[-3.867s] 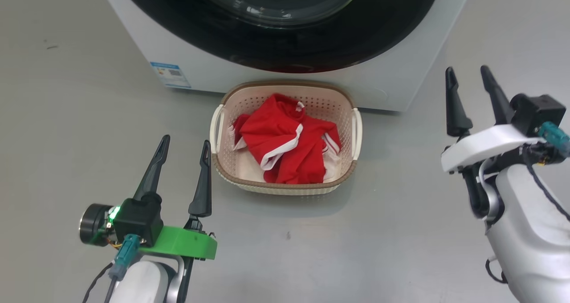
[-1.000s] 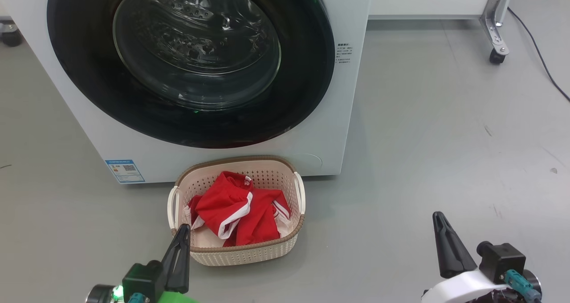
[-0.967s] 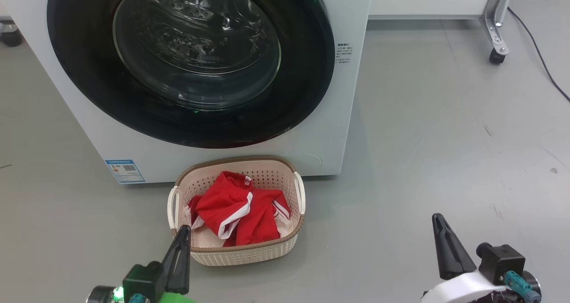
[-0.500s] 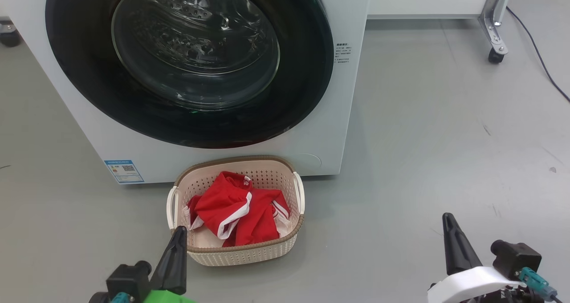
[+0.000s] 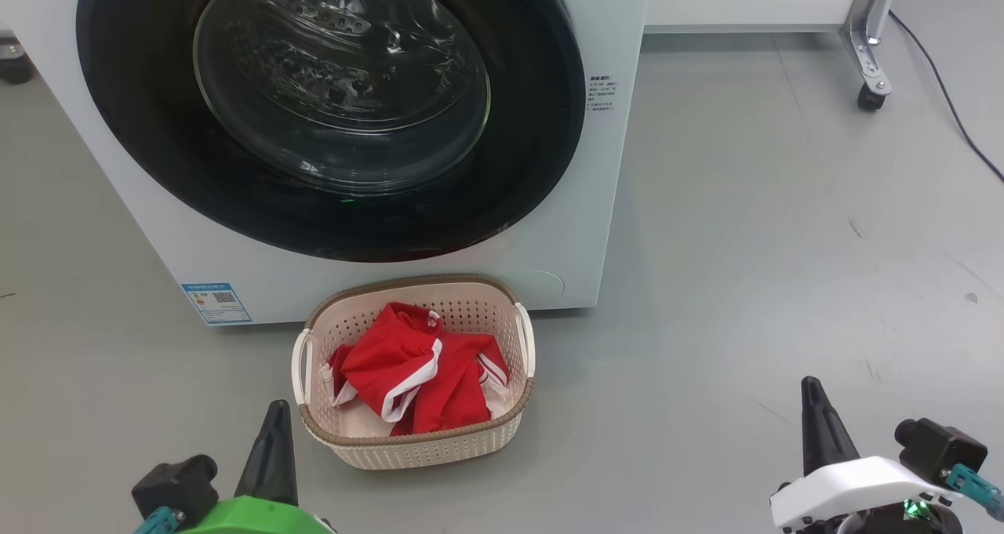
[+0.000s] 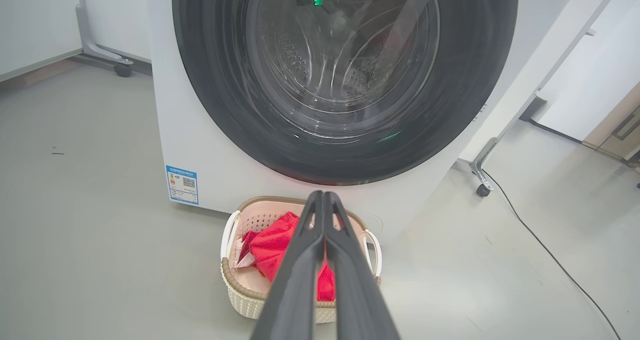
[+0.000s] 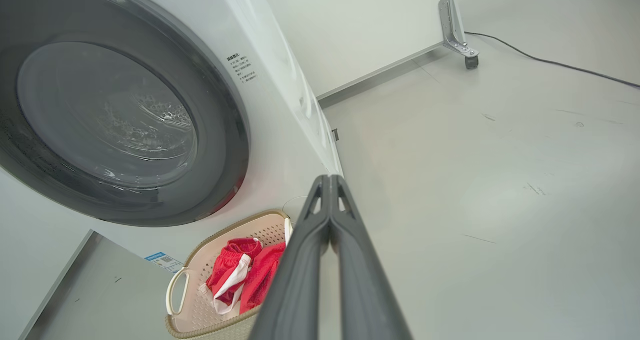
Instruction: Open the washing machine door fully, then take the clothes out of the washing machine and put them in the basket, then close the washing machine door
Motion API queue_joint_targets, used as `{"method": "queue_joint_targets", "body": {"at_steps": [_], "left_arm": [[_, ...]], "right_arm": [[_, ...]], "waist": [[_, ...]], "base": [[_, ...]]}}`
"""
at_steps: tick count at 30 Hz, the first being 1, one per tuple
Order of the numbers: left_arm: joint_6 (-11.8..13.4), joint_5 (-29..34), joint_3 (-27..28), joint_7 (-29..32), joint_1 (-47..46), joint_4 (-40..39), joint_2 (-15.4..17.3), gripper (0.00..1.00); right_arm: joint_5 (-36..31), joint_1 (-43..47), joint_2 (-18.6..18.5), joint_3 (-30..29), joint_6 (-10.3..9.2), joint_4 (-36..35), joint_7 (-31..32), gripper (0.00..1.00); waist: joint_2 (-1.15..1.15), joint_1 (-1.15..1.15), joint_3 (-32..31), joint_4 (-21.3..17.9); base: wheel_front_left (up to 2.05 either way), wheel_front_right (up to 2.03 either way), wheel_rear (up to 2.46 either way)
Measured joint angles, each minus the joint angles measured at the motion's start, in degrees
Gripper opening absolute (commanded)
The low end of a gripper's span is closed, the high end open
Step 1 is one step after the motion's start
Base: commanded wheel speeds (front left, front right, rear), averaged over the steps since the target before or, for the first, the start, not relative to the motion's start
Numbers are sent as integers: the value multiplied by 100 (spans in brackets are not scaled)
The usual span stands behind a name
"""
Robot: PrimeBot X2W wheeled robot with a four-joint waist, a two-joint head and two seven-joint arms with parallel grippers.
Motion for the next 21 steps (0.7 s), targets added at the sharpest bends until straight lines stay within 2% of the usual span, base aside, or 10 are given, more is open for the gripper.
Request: {"method": "queue_joint_targets", "body": {"at_steps": [21], "left_arm": [[-188,-1255,311,310,-31,103,14,0]], "right_arm": [[1163,-164,52,-359,191,118,310,0]], "waist": [[0,0,-2,-26]], "base": [[0,0,0]]}}
